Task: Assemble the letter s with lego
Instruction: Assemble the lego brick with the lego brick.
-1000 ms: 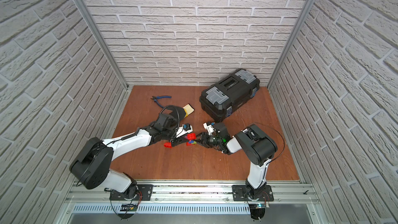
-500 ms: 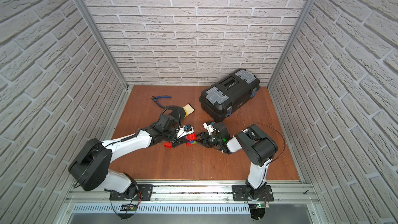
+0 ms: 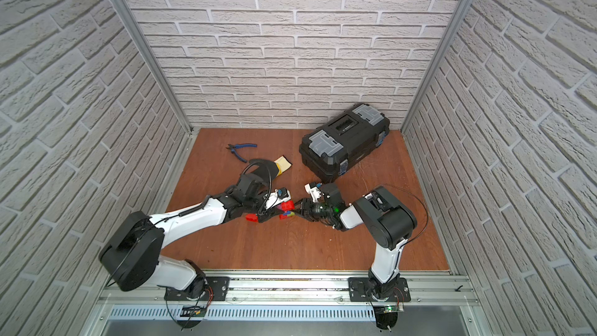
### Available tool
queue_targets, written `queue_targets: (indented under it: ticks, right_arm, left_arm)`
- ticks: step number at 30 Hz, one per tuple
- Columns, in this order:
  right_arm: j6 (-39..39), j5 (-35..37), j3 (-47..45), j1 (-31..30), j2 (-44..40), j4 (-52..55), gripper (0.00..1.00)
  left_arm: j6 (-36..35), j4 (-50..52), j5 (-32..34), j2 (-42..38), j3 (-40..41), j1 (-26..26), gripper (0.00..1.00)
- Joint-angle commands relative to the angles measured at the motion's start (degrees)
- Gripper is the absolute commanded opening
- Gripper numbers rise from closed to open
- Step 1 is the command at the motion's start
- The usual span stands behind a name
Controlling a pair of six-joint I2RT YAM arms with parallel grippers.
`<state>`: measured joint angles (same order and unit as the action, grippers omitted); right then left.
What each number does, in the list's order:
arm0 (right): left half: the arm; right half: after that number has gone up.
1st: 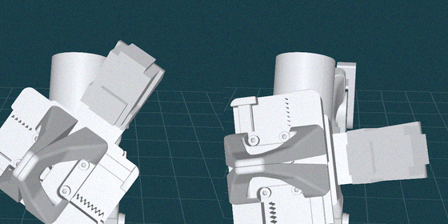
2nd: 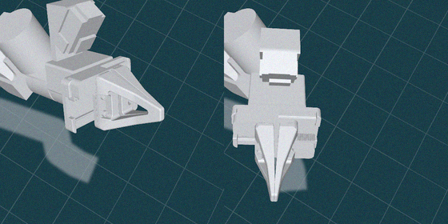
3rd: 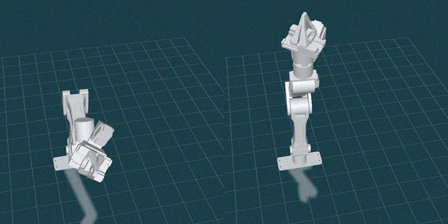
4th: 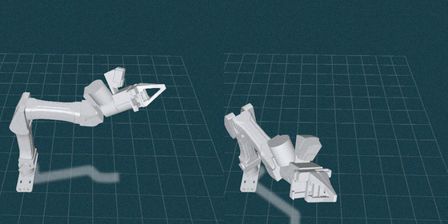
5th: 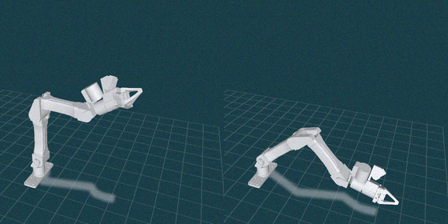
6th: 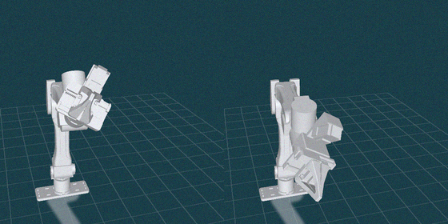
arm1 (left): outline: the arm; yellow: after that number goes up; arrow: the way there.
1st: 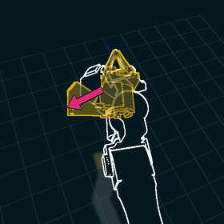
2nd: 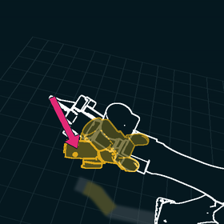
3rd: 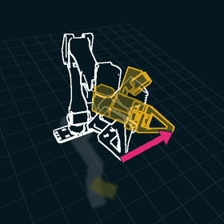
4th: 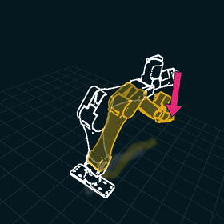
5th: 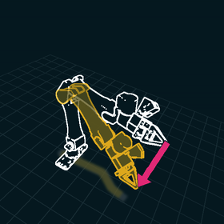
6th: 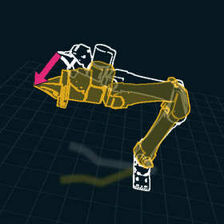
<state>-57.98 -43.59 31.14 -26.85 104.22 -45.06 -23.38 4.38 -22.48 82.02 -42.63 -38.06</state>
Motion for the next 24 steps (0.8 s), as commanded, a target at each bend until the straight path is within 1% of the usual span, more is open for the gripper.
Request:
queue_targets:
  ticks: [1, 5, 14, 16, 18, 20, 24]
  right_arm:
    - [0.88, 1.34, 0.22, -0.13, 0.54, 3.37, 0.55]
    - [1.32, 1.34, 0.5, -0.21, 0.19, 4.22, 0.55]
    - [2.25, 1.57, -0.23, -0.21, -0.71, 5.35, 0.55]
    - [2.17, 1.33, -0.23, -0.23, -0.54, 4.86, 0.55]
    - [2.25, 1.32, -0.03, -0.21, -0.43, 4.89, 0.55]
    - [2.14, 1.24, 0.22, -0.21, -0.09, 4.59, 0.55]
    - [1.74, 0.95, 0.27, -0.21, 0.45, 3.98, 0.54]
  left_arm:
    - [0.32, 1.03, 1.12, -1.33, 1.29, -0.56, 0.19]
    - [0.43, 1.35, 1.14, -0.97, 0.92, -0.68, 0.21]
    - [0.88, 1.28, 3.03, 0.0, 0.39, -1.31, 0.19]
    - [2.75, 1.8, 5.93, 0.53, -0.33, -1.91, 0.2]
    - [3.75, 4.69, 8.52, 1.7, -2.05, -2.02, 0.21]
    - [3.36, 6.46, 8.75, 2.5, -2.89, -2.23, 0.22]
    - [2.34, 5.79, 8.59, 2.44, -2.64, -2.33, 0.24]
